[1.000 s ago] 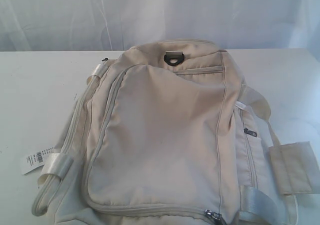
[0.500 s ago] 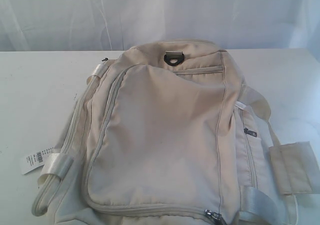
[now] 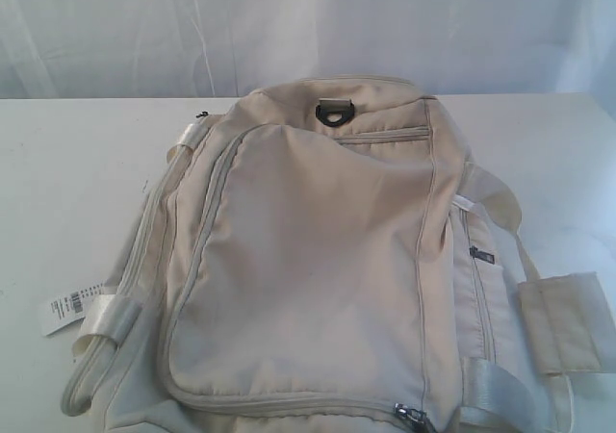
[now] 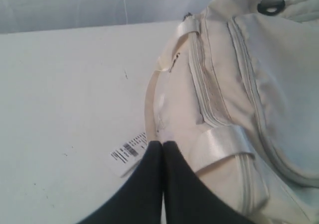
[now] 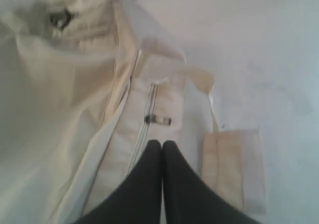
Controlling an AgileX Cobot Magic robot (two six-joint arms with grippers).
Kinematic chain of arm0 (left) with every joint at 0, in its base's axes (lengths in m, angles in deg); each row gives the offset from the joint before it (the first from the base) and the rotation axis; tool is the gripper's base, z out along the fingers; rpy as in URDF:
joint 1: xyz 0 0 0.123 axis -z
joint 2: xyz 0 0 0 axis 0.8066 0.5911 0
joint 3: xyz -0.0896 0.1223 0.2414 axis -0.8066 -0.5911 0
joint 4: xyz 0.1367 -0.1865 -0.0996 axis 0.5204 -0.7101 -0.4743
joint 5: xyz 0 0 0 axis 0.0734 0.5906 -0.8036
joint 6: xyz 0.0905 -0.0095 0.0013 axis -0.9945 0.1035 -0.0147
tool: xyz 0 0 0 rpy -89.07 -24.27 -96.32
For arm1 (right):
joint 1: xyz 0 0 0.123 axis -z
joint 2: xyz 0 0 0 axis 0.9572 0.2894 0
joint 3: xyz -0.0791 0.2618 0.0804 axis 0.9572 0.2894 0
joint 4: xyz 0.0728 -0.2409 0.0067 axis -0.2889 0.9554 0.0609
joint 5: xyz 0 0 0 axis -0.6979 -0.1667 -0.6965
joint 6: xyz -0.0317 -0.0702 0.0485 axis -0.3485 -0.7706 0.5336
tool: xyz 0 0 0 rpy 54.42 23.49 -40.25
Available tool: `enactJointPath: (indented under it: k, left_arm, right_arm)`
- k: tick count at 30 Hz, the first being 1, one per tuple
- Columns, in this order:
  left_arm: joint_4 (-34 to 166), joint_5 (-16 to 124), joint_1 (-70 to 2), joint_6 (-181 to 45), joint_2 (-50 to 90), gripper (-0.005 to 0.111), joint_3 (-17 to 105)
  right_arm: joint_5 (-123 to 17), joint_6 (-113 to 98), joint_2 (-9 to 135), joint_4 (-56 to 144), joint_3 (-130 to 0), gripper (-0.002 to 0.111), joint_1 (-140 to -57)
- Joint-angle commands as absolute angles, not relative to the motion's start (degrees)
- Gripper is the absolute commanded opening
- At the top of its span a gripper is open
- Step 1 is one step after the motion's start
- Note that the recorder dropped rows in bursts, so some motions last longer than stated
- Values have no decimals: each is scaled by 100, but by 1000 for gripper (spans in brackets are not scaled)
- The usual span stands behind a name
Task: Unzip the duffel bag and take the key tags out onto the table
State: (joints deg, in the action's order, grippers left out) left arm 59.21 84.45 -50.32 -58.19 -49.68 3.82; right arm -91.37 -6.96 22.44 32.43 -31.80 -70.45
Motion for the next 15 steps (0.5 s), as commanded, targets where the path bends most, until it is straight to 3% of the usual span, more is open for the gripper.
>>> enactJointPath:
  k: [1, 8, 11, 15]
  left_arm:
    - [4844, 9340, -4952, -6785, -4623, 0, 949]
    - [1604, 11039, -4760, -9627, -2953, 0, 2586]
    - [1872, 11611, -4485, -9836, -1833, 0, 3092]
    - [2657, 12423, -3361, -10119, -254, 0, 3195]
  right_arm:
    - [-9589, -1265, 2939, 2939, -3398, 0, -7204]
    - [-9352, -1416, 3213, 2737, -3343, 0, -7275]
    - [-9339, -1416, 3213, 2501, -3343, 0, -7275]
    - [-9314, -1416, 3213, 2474, -3343, 0, -7275]
